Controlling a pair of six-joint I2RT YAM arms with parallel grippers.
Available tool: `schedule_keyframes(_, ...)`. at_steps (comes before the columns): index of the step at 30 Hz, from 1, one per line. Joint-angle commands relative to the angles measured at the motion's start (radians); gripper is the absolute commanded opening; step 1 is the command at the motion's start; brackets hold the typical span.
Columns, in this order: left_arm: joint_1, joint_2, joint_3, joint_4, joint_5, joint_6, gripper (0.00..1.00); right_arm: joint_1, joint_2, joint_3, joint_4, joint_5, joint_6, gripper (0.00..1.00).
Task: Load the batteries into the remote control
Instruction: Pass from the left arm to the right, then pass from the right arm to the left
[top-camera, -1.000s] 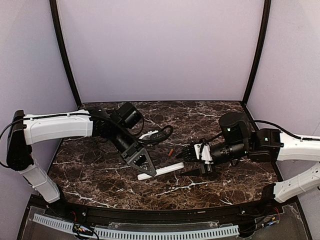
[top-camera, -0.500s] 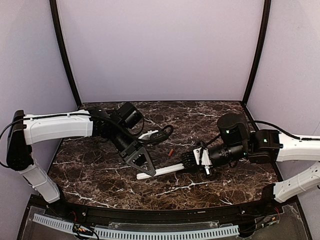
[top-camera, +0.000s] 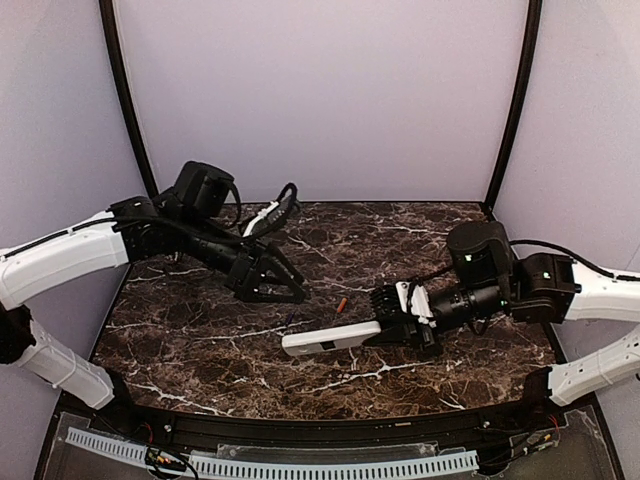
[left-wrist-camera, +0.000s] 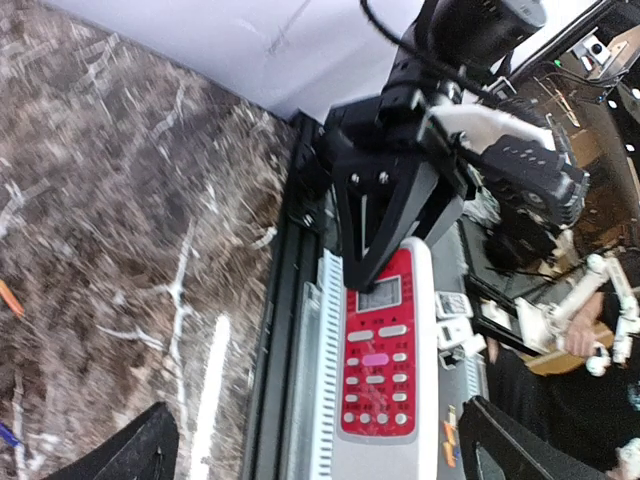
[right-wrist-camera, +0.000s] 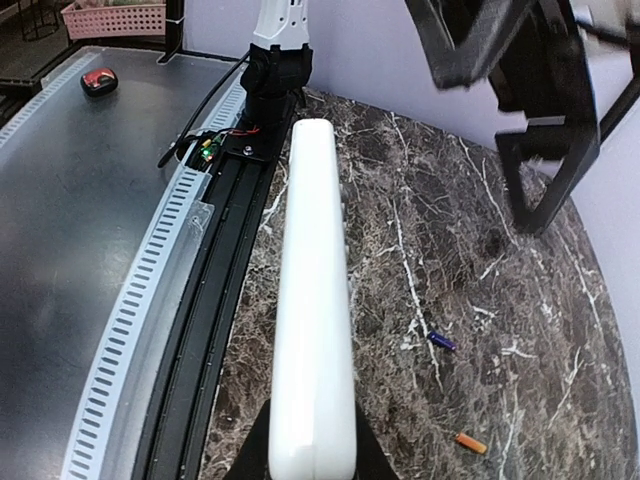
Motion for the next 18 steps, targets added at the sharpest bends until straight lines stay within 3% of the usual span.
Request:
schedule_keyframes(1,-0.004,-0.178,-0.110,0.157,-0.256,0.050,0.98,-0.029,0.009,0.065,-0.060,-0.045,0.168,0.00)
schedule_keyframes(8,-0.046,-0.265,-0.161,0.106,-0.304,0.274,0.83,-0.163,0.053,0.069,-0.111,-0.258,0.362,0.00)
schedule_keyframes(14,-0.119,-0.162,-0.106,0.005,-0.324,0.370,0.68,-0.182,0.124,0.087,-0.176,-0.370,0.389,0.00)
schedule_keyframes(18,-0.170,-0.080,-0.056,-0.061,-0.304,0.413,0.64,-0.182,0.154,0.098,-0.193,-0.394,0.384,0.00)
